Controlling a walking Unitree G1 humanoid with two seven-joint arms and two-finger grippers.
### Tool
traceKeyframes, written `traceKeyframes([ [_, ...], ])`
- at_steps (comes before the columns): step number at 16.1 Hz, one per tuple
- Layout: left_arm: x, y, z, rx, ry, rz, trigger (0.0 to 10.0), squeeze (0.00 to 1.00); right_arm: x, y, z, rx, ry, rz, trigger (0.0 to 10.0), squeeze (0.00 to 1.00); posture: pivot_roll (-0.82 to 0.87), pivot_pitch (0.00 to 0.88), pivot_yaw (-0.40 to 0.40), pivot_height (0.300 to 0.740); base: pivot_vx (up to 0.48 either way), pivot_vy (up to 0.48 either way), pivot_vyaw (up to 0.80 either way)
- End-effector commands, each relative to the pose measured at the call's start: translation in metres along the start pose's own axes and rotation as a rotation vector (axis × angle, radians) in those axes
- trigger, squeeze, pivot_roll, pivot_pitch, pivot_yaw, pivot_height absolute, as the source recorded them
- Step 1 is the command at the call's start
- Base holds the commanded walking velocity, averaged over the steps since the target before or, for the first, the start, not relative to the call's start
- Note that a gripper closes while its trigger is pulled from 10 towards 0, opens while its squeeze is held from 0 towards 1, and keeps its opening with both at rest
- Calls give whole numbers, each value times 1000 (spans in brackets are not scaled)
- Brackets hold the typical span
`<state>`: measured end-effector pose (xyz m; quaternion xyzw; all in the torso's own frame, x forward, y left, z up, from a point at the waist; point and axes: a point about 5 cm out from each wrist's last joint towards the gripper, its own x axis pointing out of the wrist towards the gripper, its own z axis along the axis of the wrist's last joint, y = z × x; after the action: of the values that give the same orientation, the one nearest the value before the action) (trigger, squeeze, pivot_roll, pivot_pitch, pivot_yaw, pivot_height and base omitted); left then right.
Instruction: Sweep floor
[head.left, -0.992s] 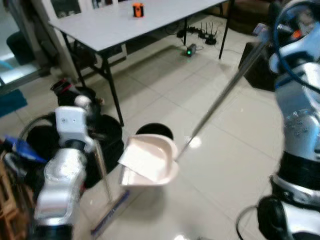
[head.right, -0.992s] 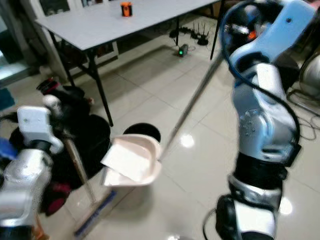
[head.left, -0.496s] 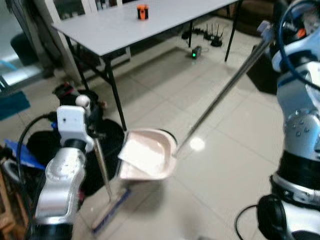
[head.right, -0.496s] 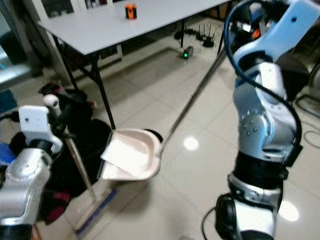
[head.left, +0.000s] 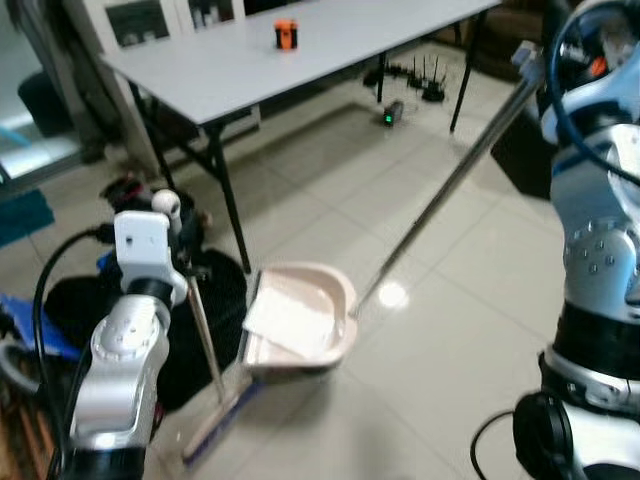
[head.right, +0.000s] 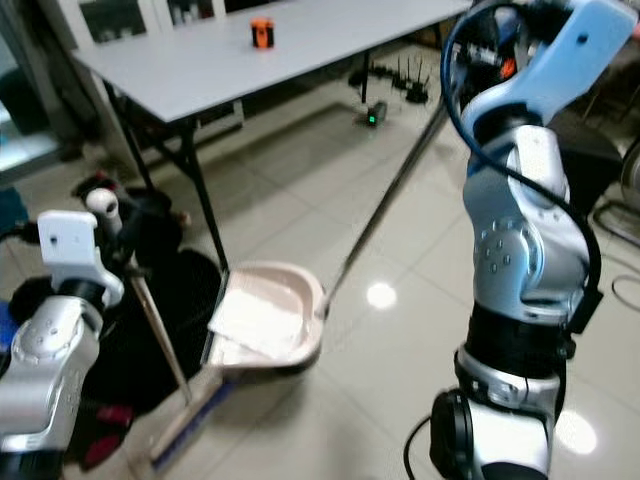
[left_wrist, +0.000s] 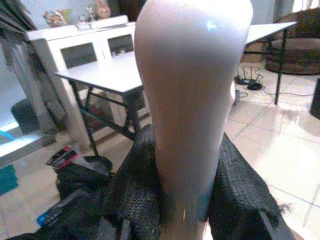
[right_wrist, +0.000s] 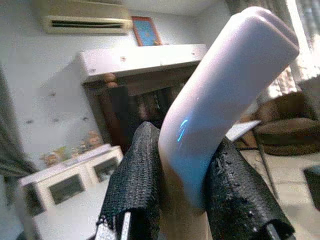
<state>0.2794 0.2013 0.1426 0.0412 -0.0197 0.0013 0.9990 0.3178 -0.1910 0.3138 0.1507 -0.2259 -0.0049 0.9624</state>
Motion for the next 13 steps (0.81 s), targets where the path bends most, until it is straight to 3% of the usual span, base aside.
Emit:
traceKeyframes([
  [1,2,2,10,5,-45,-5,10000,0,1,1,13,2,-71,-1,10000,0,-39,0,49,740,386,0,0],
  [10,0,1,7,15,-33,-11,10000,0,-1,2,7,-20,-81,10,10000,0,-36,0,48,740,382,0,0],
  [13,-2,4,3,21,-22,-2,10000,0,0,7,0,-52,-98,42,10000,0,-32,0,48,740,0,0,0],
])
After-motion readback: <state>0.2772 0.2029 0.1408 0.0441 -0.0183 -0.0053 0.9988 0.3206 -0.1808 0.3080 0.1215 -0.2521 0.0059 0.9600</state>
